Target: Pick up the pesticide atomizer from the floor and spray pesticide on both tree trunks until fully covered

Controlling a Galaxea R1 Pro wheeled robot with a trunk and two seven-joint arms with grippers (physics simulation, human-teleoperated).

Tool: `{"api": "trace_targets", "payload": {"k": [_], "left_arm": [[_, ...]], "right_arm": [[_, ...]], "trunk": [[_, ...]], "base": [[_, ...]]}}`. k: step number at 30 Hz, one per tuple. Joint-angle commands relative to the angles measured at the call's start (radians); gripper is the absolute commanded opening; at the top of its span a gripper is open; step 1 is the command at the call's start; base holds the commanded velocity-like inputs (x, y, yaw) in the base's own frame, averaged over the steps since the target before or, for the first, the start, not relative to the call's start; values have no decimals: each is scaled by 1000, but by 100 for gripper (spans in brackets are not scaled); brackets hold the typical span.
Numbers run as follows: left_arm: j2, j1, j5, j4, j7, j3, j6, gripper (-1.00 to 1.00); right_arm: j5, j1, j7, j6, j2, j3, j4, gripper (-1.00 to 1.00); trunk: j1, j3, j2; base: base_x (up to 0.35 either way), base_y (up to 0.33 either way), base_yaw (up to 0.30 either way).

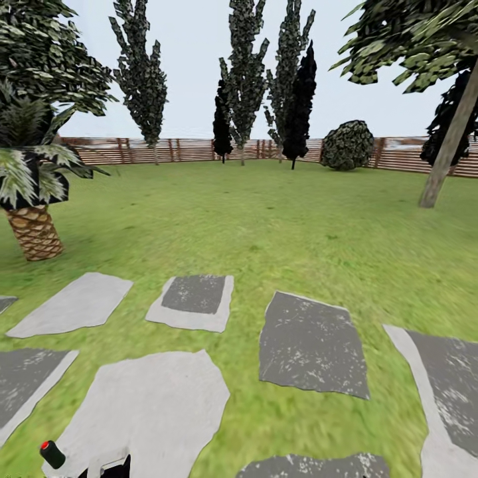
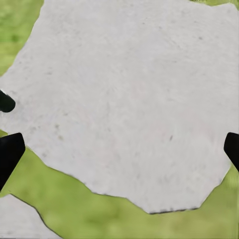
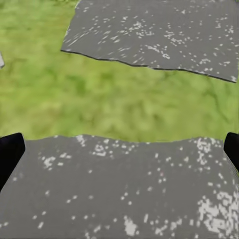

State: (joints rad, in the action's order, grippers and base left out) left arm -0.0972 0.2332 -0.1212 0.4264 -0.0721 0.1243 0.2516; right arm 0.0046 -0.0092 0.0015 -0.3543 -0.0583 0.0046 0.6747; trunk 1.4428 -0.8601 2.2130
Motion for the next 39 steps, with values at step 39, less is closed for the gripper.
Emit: {"api": "trace_targets", "payload": {"k": [39], "left_arm": [[1,0,0,0,0,-1,1,100]], "right_arm": [[1,0,-3,0,0,-1,-1,100]], "trunk": [[0,0,0]], "base": [[43,-67,278]]}}
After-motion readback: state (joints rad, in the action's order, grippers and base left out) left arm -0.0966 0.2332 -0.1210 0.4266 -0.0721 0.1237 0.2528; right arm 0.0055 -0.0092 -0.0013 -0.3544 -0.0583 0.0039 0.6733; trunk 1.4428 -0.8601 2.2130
